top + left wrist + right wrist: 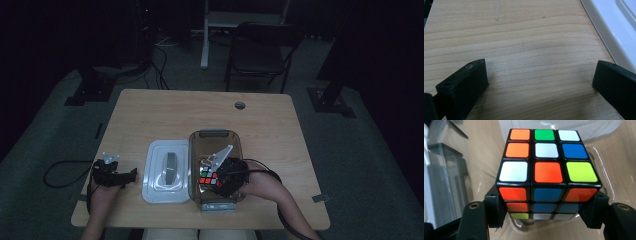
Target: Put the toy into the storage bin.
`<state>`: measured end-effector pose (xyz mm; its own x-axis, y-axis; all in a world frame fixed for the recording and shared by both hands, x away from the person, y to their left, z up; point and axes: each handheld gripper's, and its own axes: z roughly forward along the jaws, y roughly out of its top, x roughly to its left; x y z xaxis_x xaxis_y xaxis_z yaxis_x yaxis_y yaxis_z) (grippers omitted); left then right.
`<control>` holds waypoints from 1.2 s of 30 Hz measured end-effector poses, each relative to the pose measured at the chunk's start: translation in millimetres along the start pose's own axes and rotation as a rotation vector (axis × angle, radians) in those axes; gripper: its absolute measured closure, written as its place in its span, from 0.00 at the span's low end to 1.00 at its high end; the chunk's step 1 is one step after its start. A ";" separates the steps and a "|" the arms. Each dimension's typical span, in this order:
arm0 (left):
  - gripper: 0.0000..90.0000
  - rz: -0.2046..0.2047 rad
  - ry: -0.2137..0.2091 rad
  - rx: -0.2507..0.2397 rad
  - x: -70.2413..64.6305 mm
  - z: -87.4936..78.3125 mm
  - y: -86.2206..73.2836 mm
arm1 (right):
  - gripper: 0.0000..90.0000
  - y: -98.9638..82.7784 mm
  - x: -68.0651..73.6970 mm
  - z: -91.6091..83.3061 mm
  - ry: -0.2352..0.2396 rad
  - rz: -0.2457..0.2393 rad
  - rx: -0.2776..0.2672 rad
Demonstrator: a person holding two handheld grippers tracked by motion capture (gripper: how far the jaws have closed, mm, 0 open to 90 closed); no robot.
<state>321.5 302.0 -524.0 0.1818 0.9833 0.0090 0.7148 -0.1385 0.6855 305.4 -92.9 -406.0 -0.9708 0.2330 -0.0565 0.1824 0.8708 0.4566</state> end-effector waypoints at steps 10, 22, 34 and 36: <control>0.01 0.001 -0.001 0.000 0.0 0.0 0.0 | 0.38 10.4 -2.7 7.7 -0.002 -0.018 0.042; 0.01 0.003 -0.001 0.001 -0.1 -0.1 0.0 | 0.38 22.6 2.7 20.3 -0.014 -0.099 0.113; 0.01 0.003 -0.001 0.001 -0.1 -0.1 0.1 | 0.38 36.1 -2.5 35.9 -0.013 -0.122 0.216; 0.01 0.003 -0.001 0.001 -0.1 -0.1 0.0 | 0.38 36.6 -2.7 36.8 -0.010 -0.125 0.221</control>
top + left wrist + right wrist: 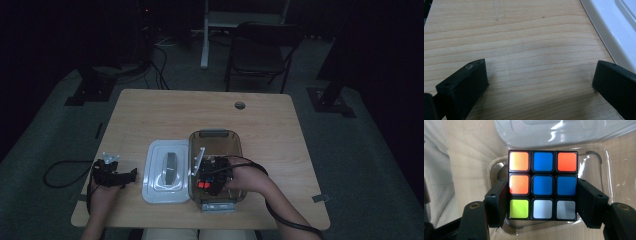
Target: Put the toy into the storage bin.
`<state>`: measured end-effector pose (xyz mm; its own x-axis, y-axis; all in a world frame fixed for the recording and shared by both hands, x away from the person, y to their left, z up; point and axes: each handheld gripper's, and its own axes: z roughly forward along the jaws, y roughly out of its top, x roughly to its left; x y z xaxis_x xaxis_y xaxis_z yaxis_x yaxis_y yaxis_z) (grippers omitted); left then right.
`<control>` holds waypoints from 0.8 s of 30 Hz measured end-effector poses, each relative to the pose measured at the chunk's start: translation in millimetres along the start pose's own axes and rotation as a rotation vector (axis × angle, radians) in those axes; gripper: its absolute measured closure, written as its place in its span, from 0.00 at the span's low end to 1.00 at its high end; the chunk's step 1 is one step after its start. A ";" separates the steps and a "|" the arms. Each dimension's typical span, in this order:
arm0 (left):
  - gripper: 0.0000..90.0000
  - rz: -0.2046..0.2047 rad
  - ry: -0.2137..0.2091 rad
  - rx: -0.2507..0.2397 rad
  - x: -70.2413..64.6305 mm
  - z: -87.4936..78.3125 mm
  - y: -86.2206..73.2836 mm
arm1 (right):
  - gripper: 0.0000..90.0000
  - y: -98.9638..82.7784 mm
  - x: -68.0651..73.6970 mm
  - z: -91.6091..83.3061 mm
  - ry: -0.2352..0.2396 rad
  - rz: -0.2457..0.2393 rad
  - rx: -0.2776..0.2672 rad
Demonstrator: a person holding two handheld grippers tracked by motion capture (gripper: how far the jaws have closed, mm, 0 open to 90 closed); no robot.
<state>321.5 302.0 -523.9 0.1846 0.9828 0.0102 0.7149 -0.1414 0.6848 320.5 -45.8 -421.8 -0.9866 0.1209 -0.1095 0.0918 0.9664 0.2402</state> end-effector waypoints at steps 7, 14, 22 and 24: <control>0.01 0.000 0.000 0.000 0.0 0.0 0.0 | 0.38 3.5 0.1 4.9 0.025 -0.011 0.054; 0.01 0.000 0.000 0.000 0.0 0.0 0.0 | 0.38 2.7 -3.9 7.9 0.045 0.015 0.089; 0.01 0.000 0.000 0.000 0.0 0.0 0.0 | 0.38 1.8 -4.8 11.2 0.059 0.015 0.113; 0.01 0.000 0.000 0.000 0.0 0.0 0.0 | 0.37 1.5 -5.7 10.7 0.062 0.023 0.111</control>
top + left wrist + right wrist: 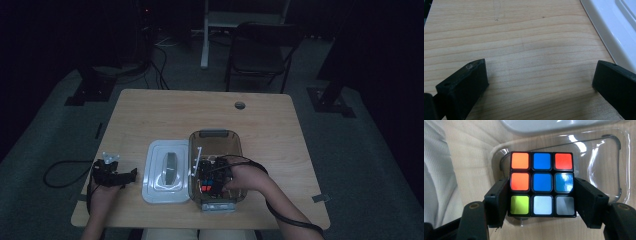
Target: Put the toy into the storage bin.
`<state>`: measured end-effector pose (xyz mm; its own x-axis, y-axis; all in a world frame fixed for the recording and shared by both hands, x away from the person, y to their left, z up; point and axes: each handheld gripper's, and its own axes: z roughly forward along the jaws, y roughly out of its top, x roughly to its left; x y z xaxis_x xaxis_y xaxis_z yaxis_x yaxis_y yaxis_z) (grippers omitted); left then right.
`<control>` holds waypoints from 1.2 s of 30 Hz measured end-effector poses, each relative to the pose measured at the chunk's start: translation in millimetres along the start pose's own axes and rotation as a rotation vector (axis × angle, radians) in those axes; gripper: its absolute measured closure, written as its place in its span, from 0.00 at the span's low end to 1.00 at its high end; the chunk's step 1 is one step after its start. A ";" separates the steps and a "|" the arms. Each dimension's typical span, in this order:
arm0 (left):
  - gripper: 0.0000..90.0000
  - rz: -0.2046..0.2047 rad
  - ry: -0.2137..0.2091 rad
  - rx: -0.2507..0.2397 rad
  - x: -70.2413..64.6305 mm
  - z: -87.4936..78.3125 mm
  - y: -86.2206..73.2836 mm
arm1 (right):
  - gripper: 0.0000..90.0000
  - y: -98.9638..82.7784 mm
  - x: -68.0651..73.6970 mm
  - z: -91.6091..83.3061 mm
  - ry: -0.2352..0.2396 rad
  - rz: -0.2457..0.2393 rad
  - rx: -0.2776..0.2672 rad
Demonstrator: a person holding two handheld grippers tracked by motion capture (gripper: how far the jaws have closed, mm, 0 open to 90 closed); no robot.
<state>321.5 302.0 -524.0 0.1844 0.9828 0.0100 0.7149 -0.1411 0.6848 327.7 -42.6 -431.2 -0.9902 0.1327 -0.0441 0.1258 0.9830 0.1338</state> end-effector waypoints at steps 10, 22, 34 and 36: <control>0.01 0.000 0.000 0.000 0.0 0.0 0.0 | 0.36 -2.9 -0.6 -4.8 0.013 0.015 -0.041; 0.01 0.000 0.000 0.001 0.0 -0.1 0.0 | 0.32 -20.3 -7.8 -28.0 -0.011 0.119 -0.220; 0.01 0.000 0.000 0.001 0.0 -0.1 0.0 | 0.21 -48.8 -6.6 -37.2 -0.044 0.198 -0.445; 0.01 0.000 0.000 0.001 0.0 -0.1 0.1 | 0.19 -53.2 -6.2 -39.0 -0.050 0.217 -0.495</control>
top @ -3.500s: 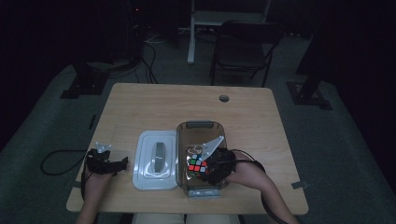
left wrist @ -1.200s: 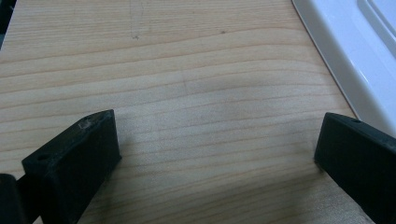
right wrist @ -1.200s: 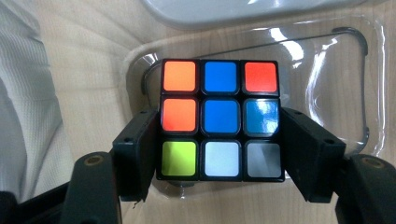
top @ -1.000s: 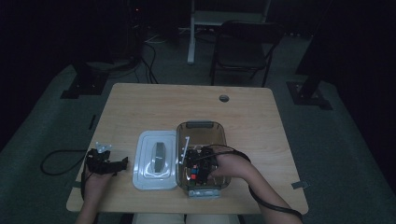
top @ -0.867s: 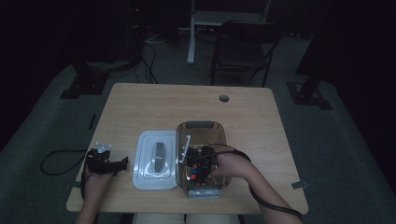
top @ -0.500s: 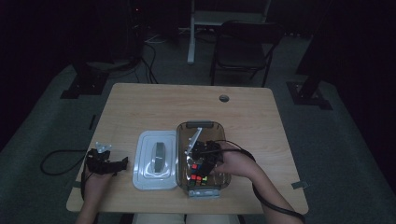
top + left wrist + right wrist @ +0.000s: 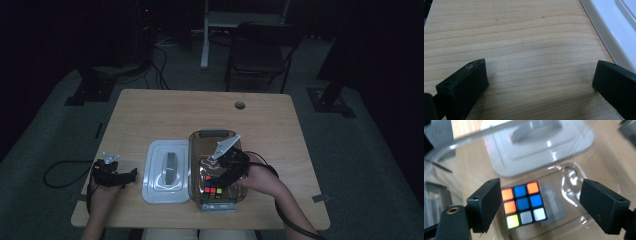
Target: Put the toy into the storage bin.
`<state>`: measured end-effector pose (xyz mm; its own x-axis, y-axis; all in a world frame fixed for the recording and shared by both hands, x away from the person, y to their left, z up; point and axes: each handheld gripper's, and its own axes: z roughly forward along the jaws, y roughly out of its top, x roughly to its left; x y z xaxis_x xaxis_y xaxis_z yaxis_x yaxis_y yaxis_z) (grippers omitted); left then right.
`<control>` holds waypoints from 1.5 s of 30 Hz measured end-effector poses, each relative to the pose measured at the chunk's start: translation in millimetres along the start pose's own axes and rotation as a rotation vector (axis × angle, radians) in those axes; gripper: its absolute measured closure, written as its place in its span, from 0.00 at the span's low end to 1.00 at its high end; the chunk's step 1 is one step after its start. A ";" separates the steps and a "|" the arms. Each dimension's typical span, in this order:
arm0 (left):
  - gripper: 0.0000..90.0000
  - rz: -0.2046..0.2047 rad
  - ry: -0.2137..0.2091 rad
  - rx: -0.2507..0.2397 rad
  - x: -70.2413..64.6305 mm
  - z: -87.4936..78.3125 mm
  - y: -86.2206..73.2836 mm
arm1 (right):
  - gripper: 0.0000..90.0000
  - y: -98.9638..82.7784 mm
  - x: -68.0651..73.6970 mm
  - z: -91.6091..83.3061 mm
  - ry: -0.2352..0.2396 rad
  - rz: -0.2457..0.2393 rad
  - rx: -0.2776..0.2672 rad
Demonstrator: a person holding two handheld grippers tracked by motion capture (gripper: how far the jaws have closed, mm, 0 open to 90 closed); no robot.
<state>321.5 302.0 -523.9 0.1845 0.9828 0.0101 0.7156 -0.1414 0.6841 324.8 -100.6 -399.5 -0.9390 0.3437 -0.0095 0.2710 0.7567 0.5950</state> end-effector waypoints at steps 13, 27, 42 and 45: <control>0.01 0.000 0.000 0.000 0.0 0.0 0.0 | 0.12 -24.9 -10.9 -26.0 -0.079 0.146 -0.283; 0.01 0.000 0.000 0.003 -1.1 -0.5 -0.2 | 0.12 -65.8 -24.6 -49.0 -0.295 0.282 -0.519; 0.01 -0.006 0.005 0.002 -2.3 0.1 0.5 | 0.12 -109.5 -35.9 -48.1 -0.377 0.414 -0.551; 0.01 -0.008 0.007 0.001 -2.7 0.0 0.3 | 0.12 -119.8 -38.5 -46.0 -0.376 0.445 -0.556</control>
<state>321.2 299.3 -523.7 0.1745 0.9846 0.0096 0.7179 -0.1339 0.6832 318.8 -230.1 -433.4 -0.6068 0.7870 0.1113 0.3647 0.1513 0.9187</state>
